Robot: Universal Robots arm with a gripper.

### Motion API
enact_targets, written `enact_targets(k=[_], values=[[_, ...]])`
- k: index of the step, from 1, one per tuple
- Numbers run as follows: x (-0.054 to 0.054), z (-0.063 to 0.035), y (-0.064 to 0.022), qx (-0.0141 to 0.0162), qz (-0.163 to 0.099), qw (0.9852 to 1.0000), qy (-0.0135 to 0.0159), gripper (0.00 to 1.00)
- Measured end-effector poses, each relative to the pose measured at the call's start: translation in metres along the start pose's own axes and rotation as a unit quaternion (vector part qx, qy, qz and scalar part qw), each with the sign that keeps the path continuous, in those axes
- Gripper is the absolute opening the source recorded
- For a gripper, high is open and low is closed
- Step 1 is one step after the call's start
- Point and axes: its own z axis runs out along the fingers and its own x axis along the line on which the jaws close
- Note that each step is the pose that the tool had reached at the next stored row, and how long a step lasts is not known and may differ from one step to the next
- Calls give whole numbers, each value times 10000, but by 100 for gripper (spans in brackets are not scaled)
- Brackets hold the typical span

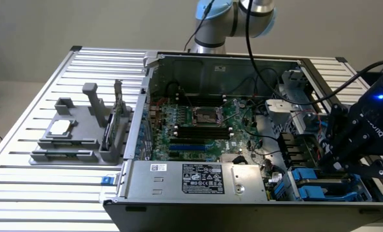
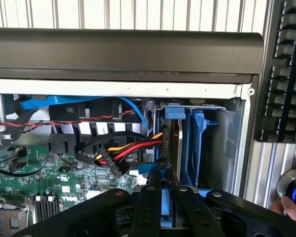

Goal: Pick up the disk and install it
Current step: 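Insert the second disk wire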

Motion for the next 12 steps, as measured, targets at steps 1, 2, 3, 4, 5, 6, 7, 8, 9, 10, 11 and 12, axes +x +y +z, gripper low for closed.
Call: enact_targets(k=[1,2,3,4,5,6,7,8,9,10,11,12], values=[[-2,0,1,0,3,10000,3,16],[-3,0,2,0,5,10000,7,16],[-5,1,3,0,7,10000,11,16],[-6,1,3,0,8,10000,16,16],[-8,1,4,0,9,10000,22,16],[-9,2,5,0,9,10000,27,16],[-11,2,6,0,10,10000,34,16],[-13,3,8,0,9,10000,42,16],[-16,3,9,0,9,10000,47,16],[-18,4,10,0,10,10000,52,16],[-20,4,10,0,10,10000,55,16],[-22,4,10,-1,10,10000,58,16]])
